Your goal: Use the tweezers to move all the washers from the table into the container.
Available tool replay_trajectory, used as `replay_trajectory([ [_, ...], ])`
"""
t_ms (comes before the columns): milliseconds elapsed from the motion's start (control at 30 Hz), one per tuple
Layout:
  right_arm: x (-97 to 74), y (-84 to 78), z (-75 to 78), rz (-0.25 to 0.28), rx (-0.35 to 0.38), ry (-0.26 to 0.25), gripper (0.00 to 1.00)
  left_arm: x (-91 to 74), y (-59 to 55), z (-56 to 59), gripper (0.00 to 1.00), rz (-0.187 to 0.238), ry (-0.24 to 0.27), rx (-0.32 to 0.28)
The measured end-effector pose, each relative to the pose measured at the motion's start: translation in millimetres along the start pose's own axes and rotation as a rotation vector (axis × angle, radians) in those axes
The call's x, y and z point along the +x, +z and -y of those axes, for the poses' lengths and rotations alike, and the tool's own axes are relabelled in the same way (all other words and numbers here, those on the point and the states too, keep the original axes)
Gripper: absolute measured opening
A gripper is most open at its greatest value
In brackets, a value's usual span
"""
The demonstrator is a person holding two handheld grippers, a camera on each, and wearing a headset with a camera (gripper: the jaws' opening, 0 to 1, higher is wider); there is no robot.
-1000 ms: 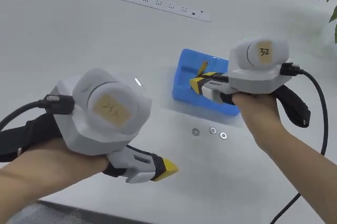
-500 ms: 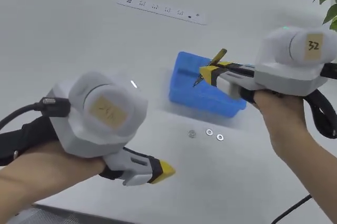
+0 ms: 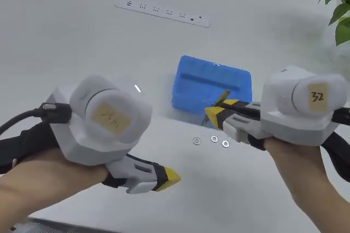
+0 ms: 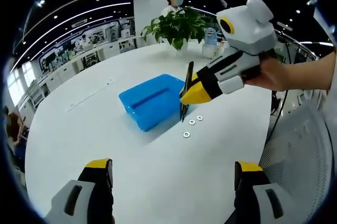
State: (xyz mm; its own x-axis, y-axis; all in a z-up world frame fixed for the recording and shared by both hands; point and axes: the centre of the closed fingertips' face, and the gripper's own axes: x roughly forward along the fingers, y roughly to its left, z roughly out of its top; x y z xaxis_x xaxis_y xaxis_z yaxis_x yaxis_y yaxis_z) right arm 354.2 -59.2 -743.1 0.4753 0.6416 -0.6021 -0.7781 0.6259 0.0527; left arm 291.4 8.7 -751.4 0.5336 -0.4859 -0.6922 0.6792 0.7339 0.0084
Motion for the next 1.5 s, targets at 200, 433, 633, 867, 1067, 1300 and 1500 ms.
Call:
replay_trajectory([
  [200,10.0,-17.7,-2.0,-0.039,0.013,0.012,0.04,0.6,-0.8,0.4,0.99,-0.005,0.001,0.003],
  [433,16.3,-27.1,-0.5,-0.061,0.037,0.020,0.05,0.3,-1.8,-1.0,0.99,-0.007,0.005,0.001],
  [633,15.7,-27.7,-0.8,-0.041,0.033,0.006,0.05,0.7,-2.7,-1.5,0.99,-0.010,0.008,-0.003],
  [867,15.3,-28.1,0.7,-0.043,0.042,-0.005,0.04,1.7,-1.3,1.0,0.99,-0.005,0.007,-0.001],
  [1067,15.5,-27.5,-0.4,-0.057,0.044,-0.008,0.03,1.7,-0.3,1.8,0.99,-0.003,0.004,0.001],
  [1300,11.4,-2.5,1.9,0.007,0.082,0.003,0.03,0.6,-1.3,2.2,0.98,-0.006,0.003,0.002],
  [1500,4.1,30.5,7.3,0.077,0.078,-0.003,0.03,-0.4,-0.8,1.1,0.98,0.001,0.001,-0.005],
])
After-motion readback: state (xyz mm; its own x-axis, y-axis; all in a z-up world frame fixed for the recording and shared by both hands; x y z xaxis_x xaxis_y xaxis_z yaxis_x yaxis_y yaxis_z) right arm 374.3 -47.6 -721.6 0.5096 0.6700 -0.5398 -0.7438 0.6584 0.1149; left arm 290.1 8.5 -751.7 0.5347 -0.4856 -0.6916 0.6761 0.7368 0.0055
